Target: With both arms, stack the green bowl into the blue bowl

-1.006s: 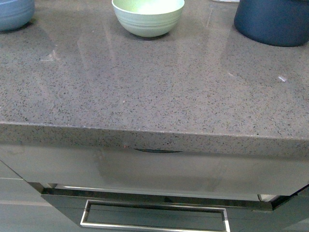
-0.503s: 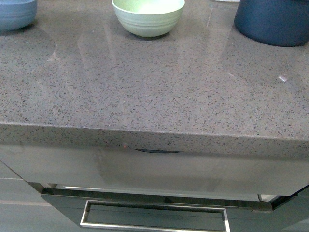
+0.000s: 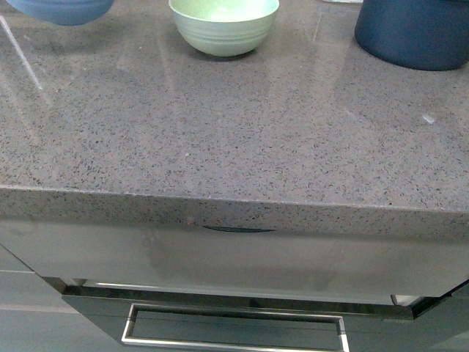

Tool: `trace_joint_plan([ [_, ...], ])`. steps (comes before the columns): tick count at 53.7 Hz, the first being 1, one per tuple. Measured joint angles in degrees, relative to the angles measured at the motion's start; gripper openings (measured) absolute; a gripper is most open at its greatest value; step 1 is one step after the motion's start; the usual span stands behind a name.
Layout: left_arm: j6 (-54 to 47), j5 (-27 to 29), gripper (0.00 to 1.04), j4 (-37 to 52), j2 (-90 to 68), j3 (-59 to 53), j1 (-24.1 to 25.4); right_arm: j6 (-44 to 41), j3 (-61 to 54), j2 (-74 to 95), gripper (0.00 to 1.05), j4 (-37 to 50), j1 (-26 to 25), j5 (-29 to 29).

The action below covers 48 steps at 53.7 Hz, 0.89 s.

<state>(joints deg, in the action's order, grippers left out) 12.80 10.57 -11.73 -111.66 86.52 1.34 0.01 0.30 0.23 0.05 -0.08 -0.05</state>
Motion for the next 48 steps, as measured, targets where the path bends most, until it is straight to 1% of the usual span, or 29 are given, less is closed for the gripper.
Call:
trace_joint_plan([
  [14, 0.92, 0.37, 0.07, 1.22, -1.09, 0.15, -2.14, 0.0, 0.0, 0.0, 0.95, 0.0, 0.0, 0.0],
  [33, 0.85, 0.9, 0.07, 1.95, -4.74, 3.13, -4.22, 0.0, 0.0, 0.0, 0.95, 0.0, 0.0, 0.0],
  [48, 0.87, 1.51, 0.07, 2.01, -6.05, 4.68, -5.09, 0.0, 0.0, 0.0, 0.95, 0.0, 0.0, 0.0],
])
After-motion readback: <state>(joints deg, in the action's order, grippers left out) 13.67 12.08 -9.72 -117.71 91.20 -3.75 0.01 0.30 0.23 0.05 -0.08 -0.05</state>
